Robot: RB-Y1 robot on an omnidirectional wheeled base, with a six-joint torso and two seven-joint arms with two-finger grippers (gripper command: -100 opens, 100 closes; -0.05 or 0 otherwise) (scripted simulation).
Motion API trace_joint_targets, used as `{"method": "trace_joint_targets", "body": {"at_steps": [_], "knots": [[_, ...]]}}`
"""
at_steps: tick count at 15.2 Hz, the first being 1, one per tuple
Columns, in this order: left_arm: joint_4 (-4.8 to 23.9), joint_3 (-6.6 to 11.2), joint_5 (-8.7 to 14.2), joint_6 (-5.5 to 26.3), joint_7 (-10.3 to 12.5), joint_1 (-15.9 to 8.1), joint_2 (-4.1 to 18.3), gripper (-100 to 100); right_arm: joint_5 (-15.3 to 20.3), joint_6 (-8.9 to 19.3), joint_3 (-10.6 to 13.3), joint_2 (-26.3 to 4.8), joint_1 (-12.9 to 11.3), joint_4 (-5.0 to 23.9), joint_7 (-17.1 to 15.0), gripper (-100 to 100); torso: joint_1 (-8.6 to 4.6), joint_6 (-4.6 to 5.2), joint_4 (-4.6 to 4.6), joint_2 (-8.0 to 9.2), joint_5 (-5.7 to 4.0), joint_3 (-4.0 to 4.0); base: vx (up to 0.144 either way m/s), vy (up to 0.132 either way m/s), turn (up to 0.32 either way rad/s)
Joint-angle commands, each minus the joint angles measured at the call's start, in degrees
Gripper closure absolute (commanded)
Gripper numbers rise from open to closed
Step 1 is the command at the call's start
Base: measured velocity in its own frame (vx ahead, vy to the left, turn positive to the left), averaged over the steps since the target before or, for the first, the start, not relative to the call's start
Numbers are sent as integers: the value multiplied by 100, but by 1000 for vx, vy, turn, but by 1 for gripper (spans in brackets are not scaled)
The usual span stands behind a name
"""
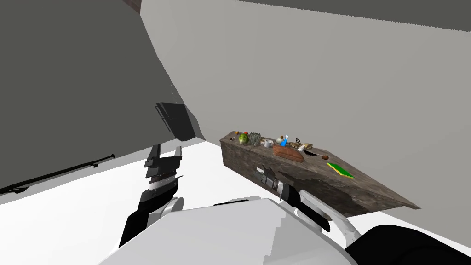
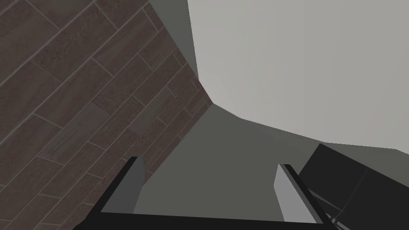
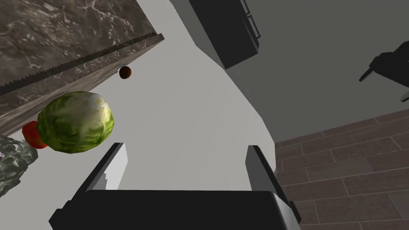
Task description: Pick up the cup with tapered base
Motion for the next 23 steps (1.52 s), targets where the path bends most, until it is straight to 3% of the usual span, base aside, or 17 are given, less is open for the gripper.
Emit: {"method": "trace_joint_targets", "body": {"at_steps": [1, 3, 4, 7, 8, 11, 12, 15, 16, 19, 20, 23], "knots": [[0, 0, 0, 0, 0, 0, 0, 0, 73, -45, 38, -286, -28, 212, 3, -100, 0, 0, 0, 0, 0, 0, 51, 74, 114], [0, 0, 0, 0, 0, 1, 0, 0, 73, -45, 38, -466, -28, 212, 3, -100, -6, 1, -1, -6, 0, -3, 32, 43, 19], [0, 1, 0, 0, 0, 1, 0, 0, 179, -57, 95, -638, -41, 446, 5, -100, -12, 2, 0, -2, -2, -1, 35, 49, 115], [0, 1, 0, 0, 0, 1, 0, 0, 179, -57, 95, -928, -41, 446, 5, -100, -12, 1, -1, -7, -2, -4, 41, 41, 58], [0, 1, 0, 0, 0, 1, 0, 0, 283, -65, 151, -1098, -57, 683, 4, -100, -17, 2, -1, -3, -3, -2, 46, 37, 103], [0, 1, 0, 0, 0, 1, 1, 0, 283, -65, 151, -1405, -57, 683, 4, -100, -18, 1, -2, -11, -3, -7, 49, 29, 63], [0, 1, 0, 0, 0, 1, 1, 0, 383, -71, 206, -1578, -76, 923, -1, -100, -21, 2, -1, -6, -4, -4, 44, 26, 110], [0, 1, 0, 0, 0, 1, 1, 0, 383, -71, 206, -1893, -76, 923, -1, -100, -22, 1, -3, -14, -4, -8, 54, 20, 56], [0, 1, 0, 0, 0, 1, 1, 0, 479, -73, 261, -2084, -97, 1164, -10, -100, -24, 2, -2, -8, -5, -5, 55, 22, 109], [0, 1, 0, 0, 0, 1, 1, 0, 479, -73, 261, -2388, -97, 1164, -10, -100, -25, 1, -3, -15, -5, -9, 57, 11, 60], [0, 1, 0, 0, 0, 1, 1, 0, 570, -74, 317, -2556, -119, 1404, -22, -100, -27, 2, -2, -10, -5, -6, 61, -2, 82], [0, 1, 0, 0, 0, 1, 1, 0, 570, -74, 317, -2886, -119, 1404, -22, -100, -31, 0, -4, -17, -6, -10, 60, -2, 63]]}}
